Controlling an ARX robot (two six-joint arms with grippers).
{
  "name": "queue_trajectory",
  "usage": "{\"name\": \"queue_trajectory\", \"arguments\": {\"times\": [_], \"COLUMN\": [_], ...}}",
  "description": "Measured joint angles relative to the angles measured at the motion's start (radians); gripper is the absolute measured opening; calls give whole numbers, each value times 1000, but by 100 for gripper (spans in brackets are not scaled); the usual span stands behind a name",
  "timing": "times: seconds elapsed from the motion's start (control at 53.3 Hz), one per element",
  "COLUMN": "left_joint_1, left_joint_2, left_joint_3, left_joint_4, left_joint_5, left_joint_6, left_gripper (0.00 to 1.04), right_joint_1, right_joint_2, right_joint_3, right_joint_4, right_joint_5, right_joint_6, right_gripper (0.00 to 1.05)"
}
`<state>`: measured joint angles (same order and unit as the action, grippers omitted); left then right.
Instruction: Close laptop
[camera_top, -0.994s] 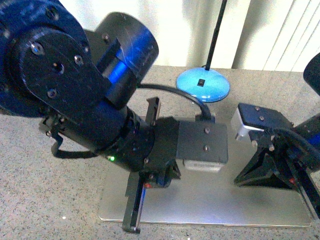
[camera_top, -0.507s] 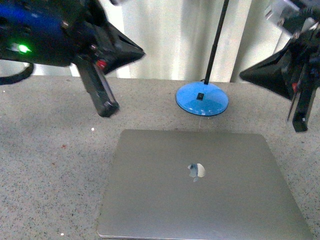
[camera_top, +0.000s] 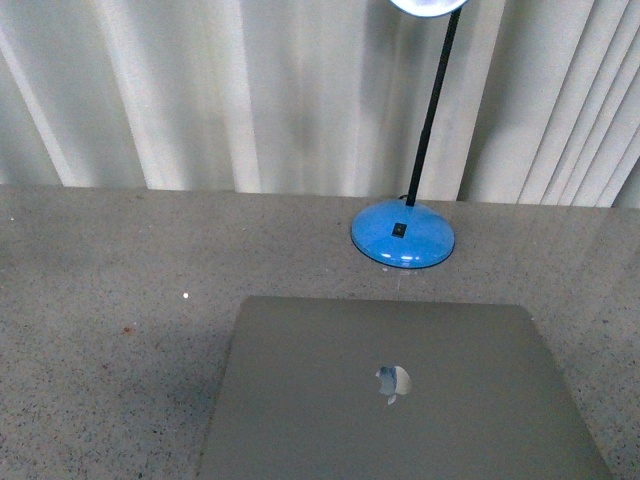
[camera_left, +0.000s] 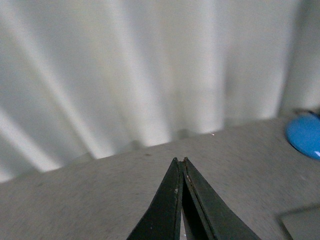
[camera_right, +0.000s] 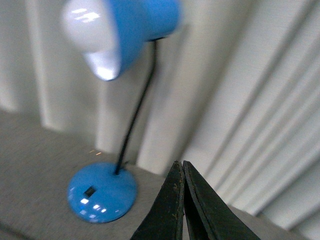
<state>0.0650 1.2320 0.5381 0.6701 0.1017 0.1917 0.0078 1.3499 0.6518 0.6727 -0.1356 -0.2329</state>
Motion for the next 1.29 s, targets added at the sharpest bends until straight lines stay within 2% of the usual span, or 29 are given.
{"name": "queue_trajectory", "arguments": {"times": [0.056,0.113,0.206,0.319,0.6,0.844,1.032,1.201,1.295], "left_joint_1": [3,0,-40,-64,-65,-65,-65,-65,-65], "left_joint_2": [-40,-82,-132,-183,-353,-497,-607,-648,-696], "left_joint_3": [-62,-126,-197,-257,-390,-456,-488,-510,-510], "left_joint_4": [50,70,80,84,55,-25,-103,-97,-140], "left_joint_5": [-38,-47,-91,-94,-102,-102,-102,-102,-102], "left_joint_6": [-78,-134,-167,-174,-188,-190,-190,-192,-192], "left_gripper": [4,4,4,4,4,4,4,4,4], "right_joint_1": [-3,-10,-10,-10,-9,-9,-9,-9,-9], "right_joint_2": [-76,-163,-215,-256,-423,-564,-672,-753,-770], "right_joint_3": [-63,-151,-224,-305,-463,-546,-585,-608,-644], "right_joint_4": [-2,22,44,56,57,-4,-72,-127,-101], "right_joint_5": [112,137,135,135,135,135,135,135,135], "right_joint_6": [103,169,199,212,219,219,220,220,221], "right_gripper": [3,3,3,3,3,3,3,3,3]}}
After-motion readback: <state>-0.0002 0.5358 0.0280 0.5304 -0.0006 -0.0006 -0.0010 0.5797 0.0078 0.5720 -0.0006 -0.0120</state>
